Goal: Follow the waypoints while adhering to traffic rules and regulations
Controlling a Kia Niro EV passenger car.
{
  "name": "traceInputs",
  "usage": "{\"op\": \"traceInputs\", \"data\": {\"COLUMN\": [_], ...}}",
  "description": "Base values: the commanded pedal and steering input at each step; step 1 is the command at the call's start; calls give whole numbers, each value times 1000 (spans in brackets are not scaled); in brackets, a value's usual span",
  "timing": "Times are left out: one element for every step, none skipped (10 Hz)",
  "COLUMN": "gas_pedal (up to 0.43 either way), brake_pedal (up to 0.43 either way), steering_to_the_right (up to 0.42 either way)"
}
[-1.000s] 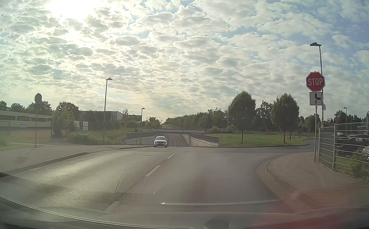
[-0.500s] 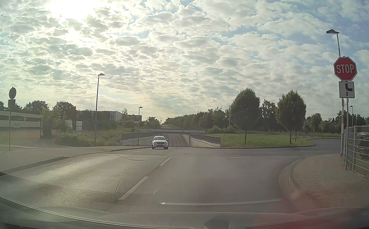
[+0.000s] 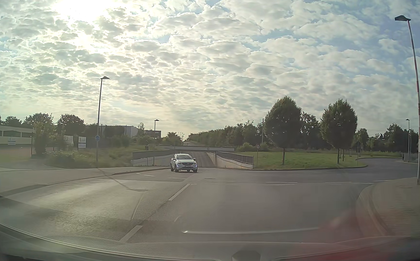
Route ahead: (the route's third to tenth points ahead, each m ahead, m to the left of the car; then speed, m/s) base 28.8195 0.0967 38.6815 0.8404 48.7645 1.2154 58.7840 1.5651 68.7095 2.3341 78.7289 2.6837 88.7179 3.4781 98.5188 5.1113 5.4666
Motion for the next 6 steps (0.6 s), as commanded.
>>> {"op": "traceInputs", "data": {"gas_pedal": [0,0,0,0,0,0], "brake_pedal": [146,177,189,207,226,238], "steering_to_the_right": [1,1,1,1,1,1]}}
